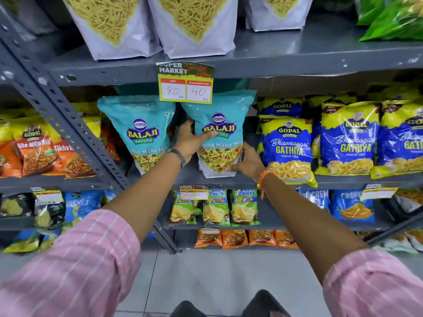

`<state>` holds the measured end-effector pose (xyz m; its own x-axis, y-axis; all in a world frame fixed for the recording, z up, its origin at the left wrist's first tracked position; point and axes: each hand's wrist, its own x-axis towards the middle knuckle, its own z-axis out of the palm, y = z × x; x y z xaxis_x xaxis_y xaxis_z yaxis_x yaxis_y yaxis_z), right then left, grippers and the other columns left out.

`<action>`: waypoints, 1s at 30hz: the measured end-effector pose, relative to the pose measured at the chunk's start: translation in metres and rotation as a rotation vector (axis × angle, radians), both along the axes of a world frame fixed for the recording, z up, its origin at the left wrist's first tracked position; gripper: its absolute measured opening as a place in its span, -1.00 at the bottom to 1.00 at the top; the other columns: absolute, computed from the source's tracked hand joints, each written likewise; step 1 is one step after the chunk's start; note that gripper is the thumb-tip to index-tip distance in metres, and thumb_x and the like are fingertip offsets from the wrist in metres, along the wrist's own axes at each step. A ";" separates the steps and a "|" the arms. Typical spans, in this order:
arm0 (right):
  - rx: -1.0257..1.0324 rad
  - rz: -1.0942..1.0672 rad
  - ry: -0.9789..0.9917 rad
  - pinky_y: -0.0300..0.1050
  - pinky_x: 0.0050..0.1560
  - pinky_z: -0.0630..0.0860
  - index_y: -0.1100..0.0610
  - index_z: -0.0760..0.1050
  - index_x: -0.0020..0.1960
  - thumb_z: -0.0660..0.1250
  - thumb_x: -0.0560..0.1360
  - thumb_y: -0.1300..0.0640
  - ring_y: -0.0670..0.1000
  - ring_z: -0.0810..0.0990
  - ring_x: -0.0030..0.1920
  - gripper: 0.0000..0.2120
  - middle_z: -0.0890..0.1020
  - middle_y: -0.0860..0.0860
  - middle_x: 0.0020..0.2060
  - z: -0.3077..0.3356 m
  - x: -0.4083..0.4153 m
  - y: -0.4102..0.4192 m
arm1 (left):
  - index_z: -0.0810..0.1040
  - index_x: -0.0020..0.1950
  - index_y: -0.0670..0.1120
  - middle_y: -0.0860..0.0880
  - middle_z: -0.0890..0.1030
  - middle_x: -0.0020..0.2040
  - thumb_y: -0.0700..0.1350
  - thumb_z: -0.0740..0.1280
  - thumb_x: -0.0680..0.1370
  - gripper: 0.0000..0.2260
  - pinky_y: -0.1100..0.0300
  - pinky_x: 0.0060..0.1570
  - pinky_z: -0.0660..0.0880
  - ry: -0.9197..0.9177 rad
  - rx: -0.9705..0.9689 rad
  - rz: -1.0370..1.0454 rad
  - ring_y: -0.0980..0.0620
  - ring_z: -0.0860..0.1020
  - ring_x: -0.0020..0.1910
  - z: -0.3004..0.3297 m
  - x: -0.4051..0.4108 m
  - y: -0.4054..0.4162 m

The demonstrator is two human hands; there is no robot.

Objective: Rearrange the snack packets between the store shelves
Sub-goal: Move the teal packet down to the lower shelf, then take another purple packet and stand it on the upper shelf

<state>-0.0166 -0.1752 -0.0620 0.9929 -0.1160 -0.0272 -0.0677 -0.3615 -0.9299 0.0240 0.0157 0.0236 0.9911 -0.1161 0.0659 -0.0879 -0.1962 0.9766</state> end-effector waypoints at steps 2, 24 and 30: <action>0.004 -0.008 -0.009 -0.02 0.28 0.52 0.15 0.44 0.39 0.69 0.19 0.31 0.04 0.55 0.30 -0.17 0.64 0.09 0.27 -0.001 0.001 0.000 | 0.49 0.38 -0.23 -0.12 0.64 0.23 -0.34 0.55 0.43 -0.45 0.37 -0.10 0.64 0.008 -0.016 -0.011 0.05 0.63 0.07 0.000 0.004 0.000; 0.195 -0.458 -0.522 -0.07 -0.02 0.63 0.05 0.52 0.08 0.55 0.38 0.35 0.08 0.64 0.04 -0.61 0.62 -0.01 -0.03 0.147 -0.106 0.004 | 0.56 0.36 -0.09 -0.05 0.63 0.31 -0.18 0.57 0.45 -0.50 0.07 0.33 0.53 0.042 0.146 0.031 -0.05 0.61 0.31 0.084 -0.110 0.045; 0.312 -0.308 -0.744 -0.27 -0.02 0.60 -0.05 0.51 0.04 0.59 0.36 0.30 -0.05 0.63 -0.06 -0.58 0.63 0.00 -0.07 0.271 -0.098 0.014 | 0.62 0.05 0.03 0.00 0.70 0.01 -0.29 0.53 0.47 -0.73 0.13 0.18 0.58 -0.336 0.006 0.218 0.05 0.66 0.04 0.179 -0.108 0.056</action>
